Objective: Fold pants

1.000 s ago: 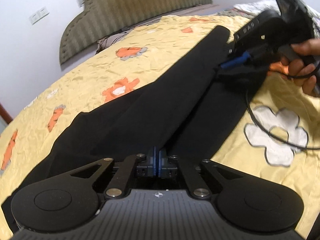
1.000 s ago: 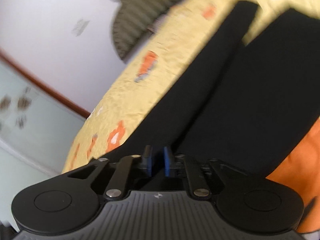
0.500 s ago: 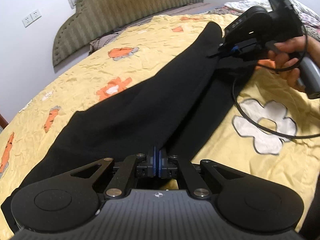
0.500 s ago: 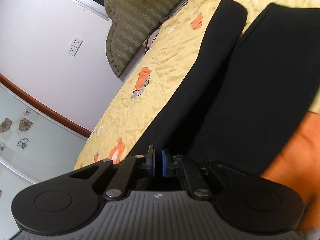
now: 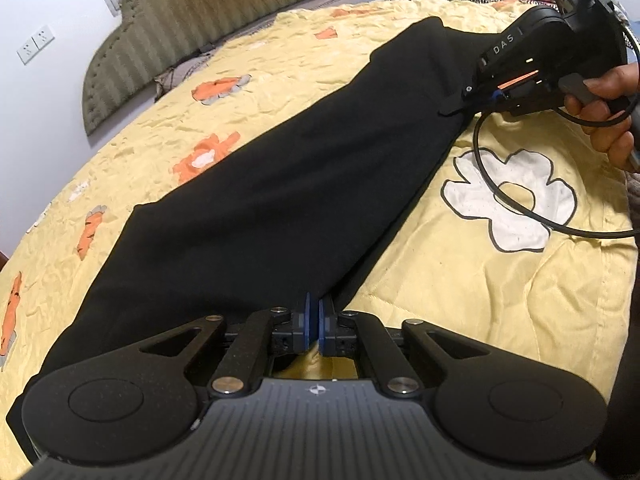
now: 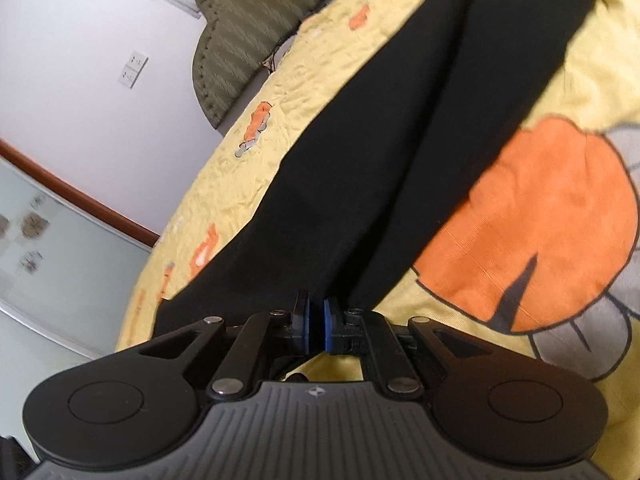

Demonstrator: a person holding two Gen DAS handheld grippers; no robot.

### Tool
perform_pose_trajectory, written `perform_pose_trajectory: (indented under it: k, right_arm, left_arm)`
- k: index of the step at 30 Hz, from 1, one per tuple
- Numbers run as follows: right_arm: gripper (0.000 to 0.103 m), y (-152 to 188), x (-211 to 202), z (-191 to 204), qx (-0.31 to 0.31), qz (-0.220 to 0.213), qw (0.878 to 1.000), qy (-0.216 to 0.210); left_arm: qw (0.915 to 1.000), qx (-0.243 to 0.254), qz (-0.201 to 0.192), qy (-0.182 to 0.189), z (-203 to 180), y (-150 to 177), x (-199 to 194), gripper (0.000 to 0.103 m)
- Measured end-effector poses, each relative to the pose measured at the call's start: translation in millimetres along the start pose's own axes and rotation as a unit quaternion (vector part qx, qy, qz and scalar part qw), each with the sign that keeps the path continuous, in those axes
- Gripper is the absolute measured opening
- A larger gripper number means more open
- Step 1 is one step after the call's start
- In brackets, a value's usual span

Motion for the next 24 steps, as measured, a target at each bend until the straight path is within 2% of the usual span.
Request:
perform_pose_trajectory:
  k: [2,3,6,8,10,12,15,17,19,21,23,24]
  right_arm:
    - [0.012,-8,-9,-2,0.014,0.004,1.000,-0.009]
    - [0.014,-16,-18,-3,0.014,-0.010,1.000,-0.005]
    - [0.028,-41,-48,-8,0.003,-0.063,0.998,0.009]
    - [0.034,-71,-65,-18,0.013,-0.108,0.994,0.019]
    - [0.038,-100,-68,-30,0.010,-0.126,0.991,0.038]
    - [0.040,-121,-60,-45,0.028,-0.131,0.990,0.046]
    - [0.040,-146,-40,-70,0.081,-0.124,0.988,0.033]
    - [0.040,-157,-25,-69,0.094,-0.125,0.987,0.027]
    - [0.040,-166,-14,-56,0.080,-0.122,0.989,0.032]
    - [0.043,-178,12,-29,0.033,-0.094,0.995,0.030]
    - [0.069,-178,39,-2,-0.030,-0.032,0.999,0.007]
    - [0.069,-176,56,12,-0.058,0.007,0.998,-0.025]
  left_arm:
    - [0.9999,-0.004,0.000,0.014,0,-5,-5,0.017]
    - [0.9997,-0.008,-0.004,0.025,-1,-8,-8,0.023]
    - [0.9971,-0.024,-0.020,0.070,-5,-22,-19,0.038]
    - [0.9946,-0.032,-0.042,0.090,-10,-39,-23,0.043]
    - [0.9924,-0.038,-0.061,0.100,-19,-60,-20,0.048]
    - [0.9914,-0.050,-0.076,0.094,-27,-86,-9,0.050]
    - [0.9915,-0.074,-0.085,0.066,-35,-118,15,0.055]
    - [0.9951,-0.078,-0.055,0.024,-40,-131,40,0.055]
    - [0.9974,-0.066,-0.025,-0.009,-50,-135,62,0.055]
    - [0.9982,-0.057,-0.002,-0.016,-60,-134,78,0.055]
    - [0.9983,-0.055,0.011,-0.014,-68,-129,85,0.054]
    - [0.9983,-0.054,0.002,-0.022,-69,-126,83,0.054]
Point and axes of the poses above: each gripper's, at about its wrist camera, not at the fingertips, and x roughly the way its jaws point, z to its left, y to its underside, the point moved 5 cm from there along x, roughly the way its jaws point, and after that the axes turned 12 degrees about -y, right-handed, at the moved point
